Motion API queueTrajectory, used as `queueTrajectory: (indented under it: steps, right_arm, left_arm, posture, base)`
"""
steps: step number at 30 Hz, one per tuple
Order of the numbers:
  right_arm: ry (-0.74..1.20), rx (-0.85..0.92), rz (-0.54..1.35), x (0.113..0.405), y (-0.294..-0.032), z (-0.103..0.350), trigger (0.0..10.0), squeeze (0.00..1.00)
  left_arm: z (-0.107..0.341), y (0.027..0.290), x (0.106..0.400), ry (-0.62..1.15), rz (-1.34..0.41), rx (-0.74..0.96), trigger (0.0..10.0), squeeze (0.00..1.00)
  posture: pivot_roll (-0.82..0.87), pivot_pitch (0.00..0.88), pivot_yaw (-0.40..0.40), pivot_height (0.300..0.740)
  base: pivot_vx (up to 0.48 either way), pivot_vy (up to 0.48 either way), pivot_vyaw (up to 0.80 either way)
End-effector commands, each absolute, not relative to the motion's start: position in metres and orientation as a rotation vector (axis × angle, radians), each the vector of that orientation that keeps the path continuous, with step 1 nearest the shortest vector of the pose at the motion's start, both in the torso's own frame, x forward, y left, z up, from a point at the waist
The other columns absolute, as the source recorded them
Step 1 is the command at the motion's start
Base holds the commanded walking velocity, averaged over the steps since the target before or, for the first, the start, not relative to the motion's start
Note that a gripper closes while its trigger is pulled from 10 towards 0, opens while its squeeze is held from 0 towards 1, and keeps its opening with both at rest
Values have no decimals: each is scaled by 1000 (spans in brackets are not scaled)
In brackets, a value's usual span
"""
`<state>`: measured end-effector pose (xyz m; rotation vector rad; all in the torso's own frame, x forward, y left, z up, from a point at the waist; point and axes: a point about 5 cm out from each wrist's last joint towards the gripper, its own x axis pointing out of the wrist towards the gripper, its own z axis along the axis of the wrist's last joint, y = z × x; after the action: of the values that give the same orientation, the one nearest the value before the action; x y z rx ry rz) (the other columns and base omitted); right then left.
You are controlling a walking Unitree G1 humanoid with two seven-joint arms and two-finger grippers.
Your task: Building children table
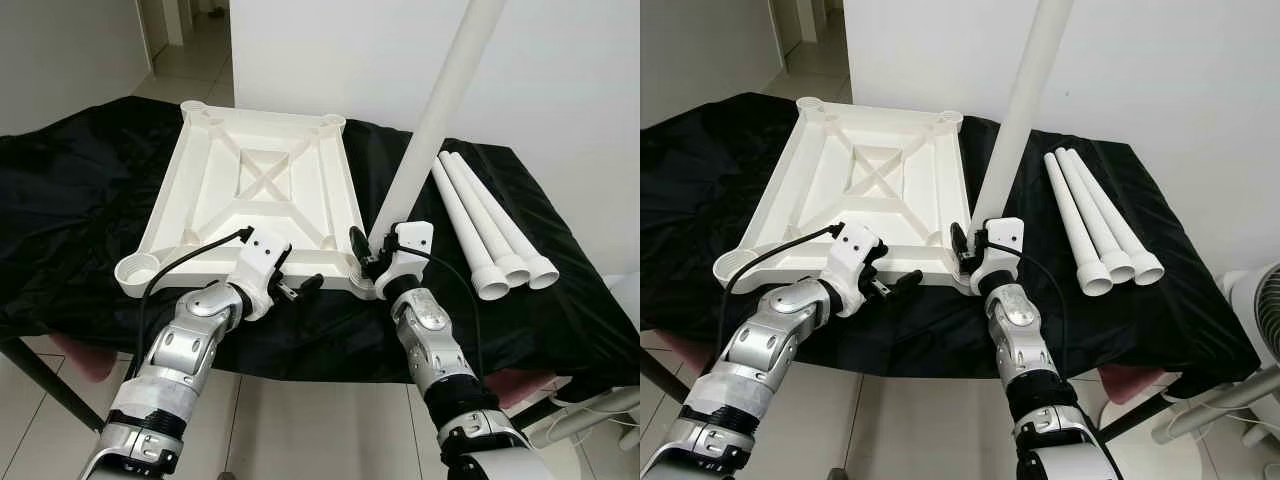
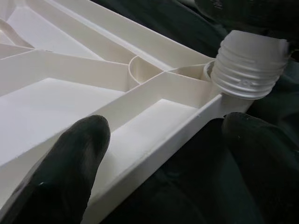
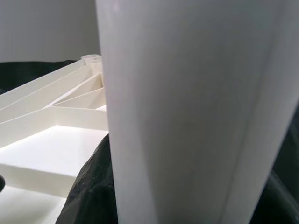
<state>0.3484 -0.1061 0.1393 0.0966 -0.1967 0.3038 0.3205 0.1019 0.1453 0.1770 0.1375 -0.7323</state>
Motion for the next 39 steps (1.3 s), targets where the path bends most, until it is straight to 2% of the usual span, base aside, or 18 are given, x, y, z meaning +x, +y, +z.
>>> queueTrajectory:
  steps: [1,9,11,14,19,31,39]
  right_arm:
    - [-110,120,272,346,-114,120,10000,0]
    - [-96,103,238,352,-122,119,10000,0]
    - [-142,-5,321,350,-120,121,10000,0]
    - [-126,-20,331,349,-120,117,10000,0]
    - [-91,36,335,348,-122,109,10000,0]
    - [-78,3,359,344,-123,96,10000,0]
    - [-32,36,337,350,-112,97,10000,0]
  left_arm:
    - [142,98,317,155,-738,170,10000,0]
    - [136,97,303,194,-829,192,10000,0]
    - [137,98,304,201,-812,188,10000,0]
    - [137,98,304,199,-813,186,10000,0]
    - [138,96,302,208,-826,172,10000,0]
    - [138,91,291,224,-874,174,10000,0]
    - [140,91,291,224,-875,174,10000,0]
  posture:
    - [128,5,-106,740]
    - [130,9,-104,740]
    - [128,12,-101,740]
    - [127,14,-101,740]
    - [124,18,-99,740]
    - [119,29,-91,740]
    - [119,31,-87,740]
  base:
    - [0,0,0]
    - [0,0,0]
    - [0,0,0]
    - [0,0,0]
    - [0,0,0]
    - [0,0,0]
    - [0,0,0]
